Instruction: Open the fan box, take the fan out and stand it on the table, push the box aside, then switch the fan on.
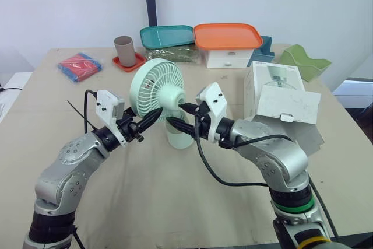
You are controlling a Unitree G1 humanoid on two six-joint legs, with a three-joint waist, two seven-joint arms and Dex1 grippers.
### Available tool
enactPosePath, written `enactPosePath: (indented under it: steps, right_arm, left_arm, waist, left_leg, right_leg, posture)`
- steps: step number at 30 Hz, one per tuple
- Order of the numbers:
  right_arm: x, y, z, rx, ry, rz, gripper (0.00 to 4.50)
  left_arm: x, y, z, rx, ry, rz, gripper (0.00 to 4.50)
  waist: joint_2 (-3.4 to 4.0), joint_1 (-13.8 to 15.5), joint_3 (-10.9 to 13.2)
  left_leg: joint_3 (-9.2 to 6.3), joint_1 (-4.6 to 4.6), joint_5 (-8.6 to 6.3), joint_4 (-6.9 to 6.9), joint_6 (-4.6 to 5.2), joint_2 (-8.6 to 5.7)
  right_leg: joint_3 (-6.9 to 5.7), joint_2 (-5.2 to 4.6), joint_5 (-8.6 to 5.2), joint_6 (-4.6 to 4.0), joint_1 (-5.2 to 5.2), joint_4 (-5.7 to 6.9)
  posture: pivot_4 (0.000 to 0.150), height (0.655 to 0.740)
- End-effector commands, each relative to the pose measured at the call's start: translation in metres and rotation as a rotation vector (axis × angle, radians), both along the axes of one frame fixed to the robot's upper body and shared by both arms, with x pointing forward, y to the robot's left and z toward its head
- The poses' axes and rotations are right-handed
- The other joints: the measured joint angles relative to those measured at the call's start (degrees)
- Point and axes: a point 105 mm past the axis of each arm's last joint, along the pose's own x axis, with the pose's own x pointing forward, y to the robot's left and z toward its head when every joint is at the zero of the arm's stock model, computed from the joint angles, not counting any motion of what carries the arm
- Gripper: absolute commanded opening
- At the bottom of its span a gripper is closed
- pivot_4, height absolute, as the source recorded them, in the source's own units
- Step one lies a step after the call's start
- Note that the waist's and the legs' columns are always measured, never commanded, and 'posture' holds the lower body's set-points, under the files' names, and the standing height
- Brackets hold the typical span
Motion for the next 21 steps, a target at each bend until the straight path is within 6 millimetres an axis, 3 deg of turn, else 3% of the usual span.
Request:
enactPosePath:
  steps: [1,21]
  right_arm:
    - [-0.001,0.0,0.016,0.036,-0.048,-0.005,1.98]
    - [0.002,0.009,0.003,0.031,0.042,0.002,1.98]
  left_arm:
    - [-0.008,-0.006,0.019,-0.019,-0.084,-0.027,1.9]
    - [-0.011,-0.011,0.019,-0.04,-0.071,-0.014,1.9]
  waist:
    - [0.0,0.0,0.0]
    - [0.0,-0.01,0.0]
  left_leg:
    - [0.0,0.0,0.0,0.0,0.0,0.0]
    - [-0.02,0.0,0.0,0.0,0.0,0.0]
  right_leg:
    - [-0.01,0.0,0.0,0.0,0.0,0.0]
    - [-0.02,0.0,0.0,0.0,0.0,0.0]
  posture:
    - [0.15,0.74]
    - [0.15,0.74]
